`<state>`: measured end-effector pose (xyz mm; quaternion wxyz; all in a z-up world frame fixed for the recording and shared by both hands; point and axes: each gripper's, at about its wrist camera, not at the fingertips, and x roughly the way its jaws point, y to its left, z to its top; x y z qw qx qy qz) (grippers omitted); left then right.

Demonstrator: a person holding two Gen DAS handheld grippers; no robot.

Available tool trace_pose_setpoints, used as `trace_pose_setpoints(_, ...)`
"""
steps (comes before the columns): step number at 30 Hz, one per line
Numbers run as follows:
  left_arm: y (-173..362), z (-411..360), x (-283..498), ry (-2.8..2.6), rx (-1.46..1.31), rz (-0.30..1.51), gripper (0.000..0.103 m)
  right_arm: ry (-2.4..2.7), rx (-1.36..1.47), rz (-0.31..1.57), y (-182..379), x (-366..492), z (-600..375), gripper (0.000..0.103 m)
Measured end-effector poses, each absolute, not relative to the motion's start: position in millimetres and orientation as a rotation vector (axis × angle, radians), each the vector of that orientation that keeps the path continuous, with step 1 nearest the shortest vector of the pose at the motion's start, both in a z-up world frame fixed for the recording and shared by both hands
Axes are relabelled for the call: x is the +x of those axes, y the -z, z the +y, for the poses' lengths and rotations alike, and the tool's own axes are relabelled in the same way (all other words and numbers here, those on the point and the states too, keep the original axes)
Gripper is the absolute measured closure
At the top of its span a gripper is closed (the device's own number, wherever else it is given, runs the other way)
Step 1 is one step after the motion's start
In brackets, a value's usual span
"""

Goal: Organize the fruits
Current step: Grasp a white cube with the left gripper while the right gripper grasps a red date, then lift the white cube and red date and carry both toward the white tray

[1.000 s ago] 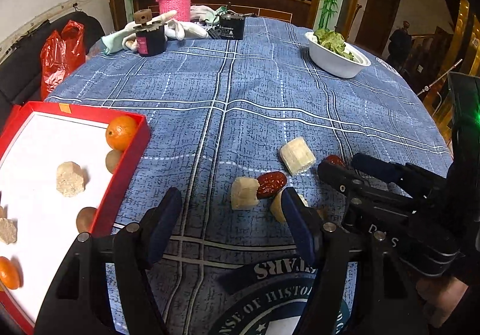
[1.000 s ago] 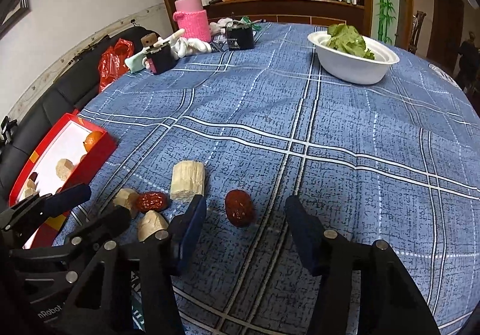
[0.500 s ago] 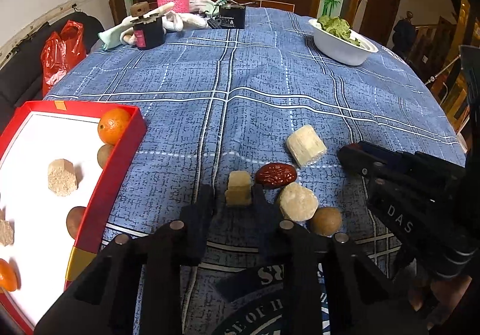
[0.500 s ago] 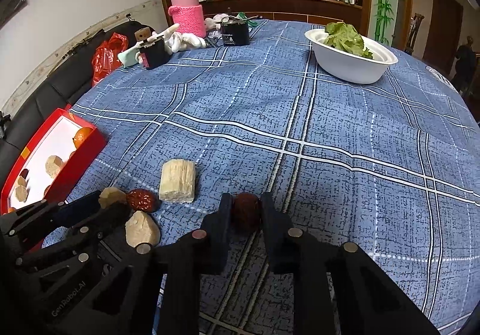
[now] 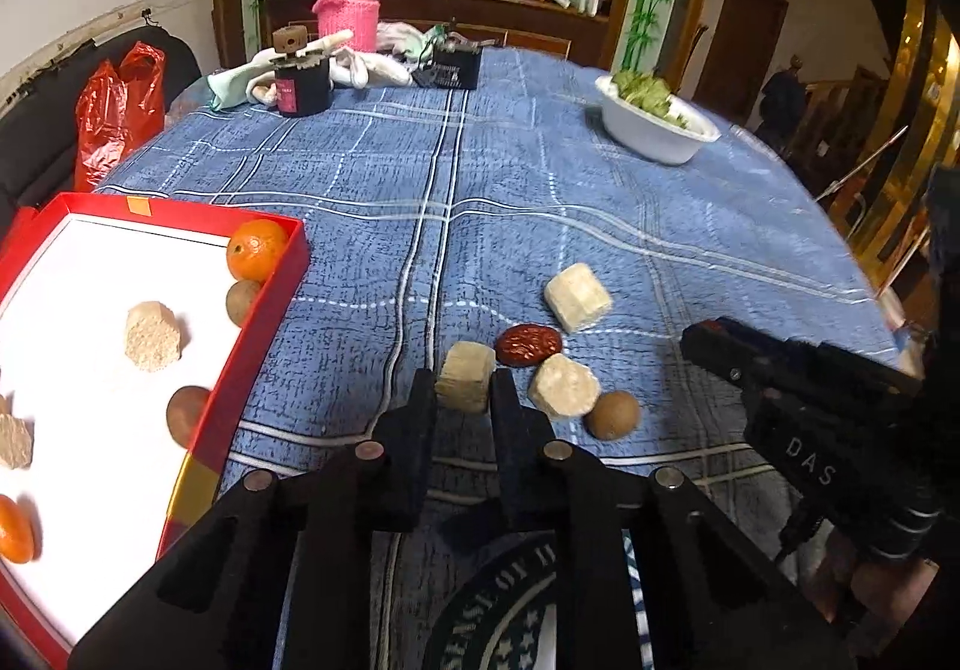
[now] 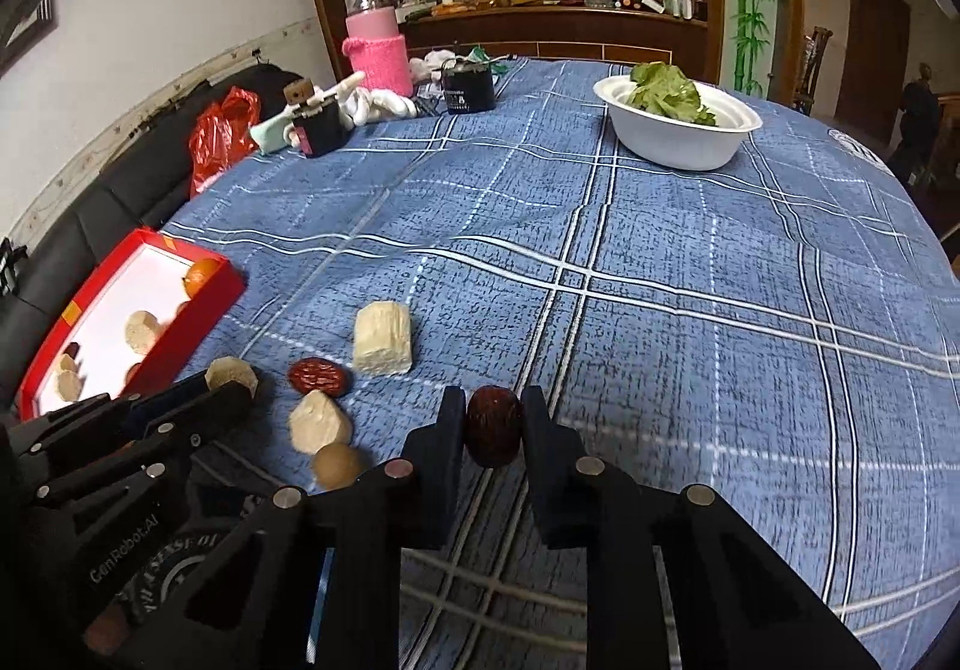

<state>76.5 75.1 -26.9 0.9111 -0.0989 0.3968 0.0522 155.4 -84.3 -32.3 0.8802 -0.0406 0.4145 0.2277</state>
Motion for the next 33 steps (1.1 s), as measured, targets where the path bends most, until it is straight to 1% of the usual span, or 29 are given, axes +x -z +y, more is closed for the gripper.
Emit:
trace_pose_setpoints(7, 25, 72, 69, -0.065, -0.205, 0.794, 0.089, -0.503, -0.070, 0.855, 32, 144, -84, 0.083)
trace_pose_setpoints(17, 24, 41, 60, 0.002, -0.179, 0.778, 0.089, -0.539, -0.063, 0.845, 35, 141, -83, 0.083)
trace_pose_setpoints(21, 23, 36, 58, -0.074, -0.138, 0.773, 0.089, -0.539, -0.065, 0.833, 34, 139, -83, 0.083)
trace_pose_setpoints(33, 30, 50, 58, -0.226, -0.154, 0.802, 0.089, -0.485, -0.087, 0.804, 26, 135, -85, 0.083)
